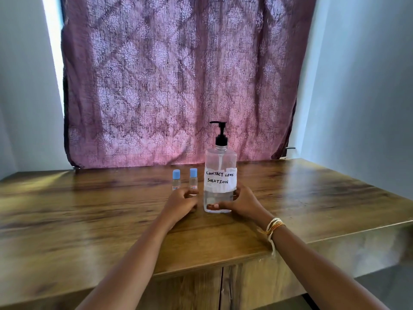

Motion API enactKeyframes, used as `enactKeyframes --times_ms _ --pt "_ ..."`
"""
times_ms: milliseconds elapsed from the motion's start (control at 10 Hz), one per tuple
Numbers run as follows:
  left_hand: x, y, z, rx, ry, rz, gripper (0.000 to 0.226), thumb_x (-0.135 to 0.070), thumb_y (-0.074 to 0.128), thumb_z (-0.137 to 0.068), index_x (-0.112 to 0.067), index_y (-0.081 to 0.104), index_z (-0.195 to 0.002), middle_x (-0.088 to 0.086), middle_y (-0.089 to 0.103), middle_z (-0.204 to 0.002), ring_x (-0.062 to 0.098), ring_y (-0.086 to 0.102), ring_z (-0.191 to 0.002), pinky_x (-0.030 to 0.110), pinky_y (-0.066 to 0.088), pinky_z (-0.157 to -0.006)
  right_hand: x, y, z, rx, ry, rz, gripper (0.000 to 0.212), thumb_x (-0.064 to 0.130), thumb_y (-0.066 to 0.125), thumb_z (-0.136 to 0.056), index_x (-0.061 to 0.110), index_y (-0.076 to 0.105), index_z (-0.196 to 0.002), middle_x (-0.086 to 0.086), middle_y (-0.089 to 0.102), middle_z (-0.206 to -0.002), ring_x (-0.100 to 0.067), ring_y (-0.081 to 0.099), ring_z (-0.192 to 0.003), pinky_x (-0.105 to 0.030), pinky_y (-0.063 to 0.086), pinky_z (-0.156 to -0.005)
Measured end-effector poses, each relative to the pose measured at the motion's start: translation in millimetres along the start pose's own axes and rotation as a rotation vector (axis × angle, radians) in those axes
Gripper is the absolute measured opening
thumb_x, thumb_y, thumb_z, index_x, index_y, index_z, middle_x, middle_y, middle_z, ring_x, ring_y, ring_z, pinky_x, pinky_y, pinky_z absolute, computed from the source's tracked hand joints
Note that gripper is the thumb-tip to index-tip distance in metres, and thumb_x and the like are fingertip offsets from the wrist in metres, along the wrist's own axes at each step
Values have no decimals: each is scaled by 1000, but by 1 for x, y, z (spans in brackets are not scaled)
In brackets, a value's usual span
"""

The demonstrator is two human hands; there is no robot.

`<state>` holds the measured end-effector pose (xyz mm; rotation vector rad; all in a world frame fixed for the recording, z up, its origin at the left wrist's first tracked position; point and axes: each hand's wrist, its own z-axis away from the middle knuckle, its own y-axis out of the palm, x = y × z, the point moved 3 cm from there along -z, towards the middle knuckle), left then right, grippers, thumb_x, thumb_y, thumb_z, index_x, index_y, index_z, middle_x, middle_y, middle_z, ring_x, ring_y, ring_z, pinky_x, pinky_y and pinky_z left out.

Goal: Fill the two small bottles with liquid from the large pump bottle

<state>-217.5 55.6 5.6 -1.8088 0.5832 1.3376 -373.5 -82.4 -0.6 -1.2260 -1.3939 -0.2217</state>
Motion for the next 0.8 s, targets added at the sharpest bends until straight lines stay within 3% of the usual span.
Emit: enactKeyframes --times_ms 100,200,300,400,500,600,700,800 --pt "0 -3 -1 -111 17 -29 18 -10 63 -80 -14 67 -97 6 71 -79 23 70 -74 44 60 -79 0 -1 -7 -9 17 4 94 48 91 -41 14 57 -122 1 68 -112 -16 64 -102 -29 55 -86" --pt "5 -10 -5 -215 2 -37 9 -10 64 -78 -20 63 -78 8 70 -73 29 71 -69 47 60 -75 0 -2 -19 -7 42 -1 80 34 93 -53 12 58 -122 -1 69 -112 -16 64 -100 -23 52 -79" --pt "10 -11 -9 -211 -32 -39 8 -12 64 -77 -19 64 -75 7 71 -73 29 72 -72 46 60 -77 -1 4 -36 7 73 -35 76 22 92 -60 9 55 -125 -4 68 -116 -18 64 -103 -23 51 -80" --pt "11 -9 -10 -213 -4 -89 7 -13 62 -77 -20 65 -77 7 72 -78 26 71 -76 41 59 -78 1 6 -46 15 56 -36 79 22 92 -60 10 53 -128 -6 67 -119 -21 64 -108 -29 52 -86" --pt "10 -3 -7 -200 78 -209 12 -11 58 -80 -14 68 -86 -1 67 -80 15 64 -78 19 46 -63 -1 9 -59 34 53 -27 75 21 90 -62 10 55 -128 -8 67 -122 -23 62 -110 -33 50 -92" --pt "9 -1 -5 -190 117 -252 15 -8 56 -82 -14 68 -90 -6 63 -79 4 56 -73 10 35 -57 -2 10 -63 51 42 -26 76 23 91 -62 11 55 -128 -9 66 -123 -24 61 -112 -38 50 -97" --pt "10 0 -3 -196 141 -282 17 -8 55 -83 -14 68 -92 -8 62 -82 1 54 -74 7 33 -58 -1 12 -59 51 54 -41 80 21 92 -60 10 53 -129 -8 65 -123 -23 61 -112 -34 53 -95" --pt "11 2 -2 -182 162 -355 17 -7 56 -84 -12 68 -95 -1 65 -91 9 58 -81 11 37 -62 1 20 -46 35 28 -35 72 11 88 -64 5 51 -125 -2 62 -114 -14 58 -102 -14 50 -79"
